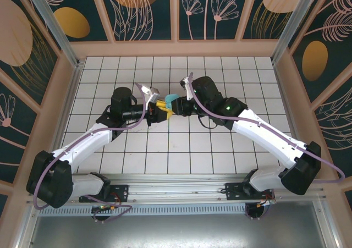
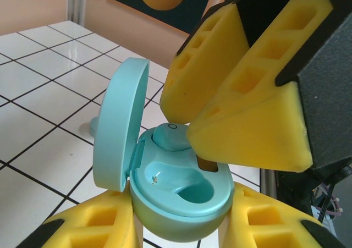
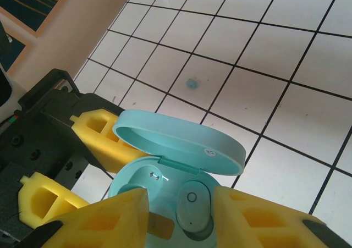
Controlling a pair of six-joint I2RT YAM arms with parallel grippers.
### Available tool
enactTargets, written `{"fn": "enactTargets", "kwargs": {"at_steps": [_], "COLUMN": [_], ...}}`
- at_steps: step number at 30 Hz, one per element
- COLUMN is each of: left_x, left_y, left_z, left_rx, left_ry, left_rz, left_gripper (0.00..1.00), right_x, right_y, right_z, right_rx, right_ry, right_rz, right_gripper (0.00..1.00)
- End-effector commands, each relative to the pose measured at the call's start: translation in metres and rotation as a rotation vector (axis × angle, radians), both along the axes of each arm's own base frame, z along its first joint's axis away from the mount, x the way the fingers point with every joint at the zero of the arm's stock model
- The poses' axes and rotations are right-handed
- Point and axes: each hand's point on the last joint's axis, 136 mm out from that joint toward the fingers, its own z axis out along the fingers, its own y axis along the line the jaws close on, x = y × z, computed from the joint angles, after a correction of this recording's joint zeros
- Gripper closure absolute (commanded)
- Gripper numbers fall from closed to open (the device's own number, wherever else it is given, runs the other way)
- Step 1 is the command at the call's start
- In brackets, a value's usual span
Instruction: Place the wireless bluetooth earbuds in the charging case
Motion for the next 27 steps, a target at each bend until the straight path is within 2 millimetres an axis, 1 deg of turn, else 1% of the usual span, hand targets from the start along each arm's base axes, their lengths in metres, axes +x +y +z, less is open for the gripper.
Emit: {"fn": "enactTargets", "kwargs": {"at_steps": [1, 4, 7, 11, 14, 16, 18, 19, 20, 24, 27], "left_x": [0.0, 0.001, 0.001, 0.0, -0.002, -0.003, -0.004, -0.005, -0.006, -0.009, -0.012], "left_y": [0.001, 0.002, 0.002, 0.003, 0.004, 0.005, 0.006, 0.006, 0.006, 0.008, 0.009], "left_z": [0.024, 0.023, 0.023, 0.025, 0.026, 0.027, 0.028, 0.029, 0.03, 0.033, 0.036], "left_rx": [-0.034, -0.029, -0.029, -0.032, -0.034, -0.036, -0.037, -0.04, -0.041, -0.047, -0.052], "left_ry": [-0.069, -0.071, -0.072, -0.076, -0.079, -0.083, -0.084, -0.088, -0.09, -0.095, -0.097], "left_rz": [-0.004, 0.004, 0.004, 0.009, 0.01, 0.012, 0.012, 0.012, 0.011, 0.01, 0.011], "left_gripper": [0.79, 0.79, 0.8, 0.8, 0.8, 0.8, 0.8, 0.8, 0.8, 0.8, 0.79], "right_x": [0.001, 0.0, 0.001, 0.007, 0.019, 0.029, 0.042, 0.047, 0.057, 0.084, 0.105], "right_y": [0.0, -0.002, -0.01, -0.032, -0.054, -0.066, -0.076, -0.076, -0.08, -0.073, -0.054], "right_z": [0.024, 0.041, 0.058, 0.074, 0.075, 0.069, 0.056, 0.047, 0.038, 0.001, -0.028], "right_rx": [0.052, 0.102, 0.156, 0.217, 0.241, 0.252, 0.258, 0.264, 0.271, 0.291, 0.301], "right_ry": [-0.022, -0.051, -0.076, -0.106, -0.104, -0.083, -0.055, -0.03, -0.007, 0.074, 0.132], "right_rz": [-0.012, -0.017, -0.038, -0.093, -0.153, -0.183, -0.205, -0.203, -0.212, -0.194, -0.151], "right_gripper": [0.64, 0.63, 0.62, 0.61, 0.6, 0.6, 0.6, 0.6, 0.6, 0.6, 0.61]}}
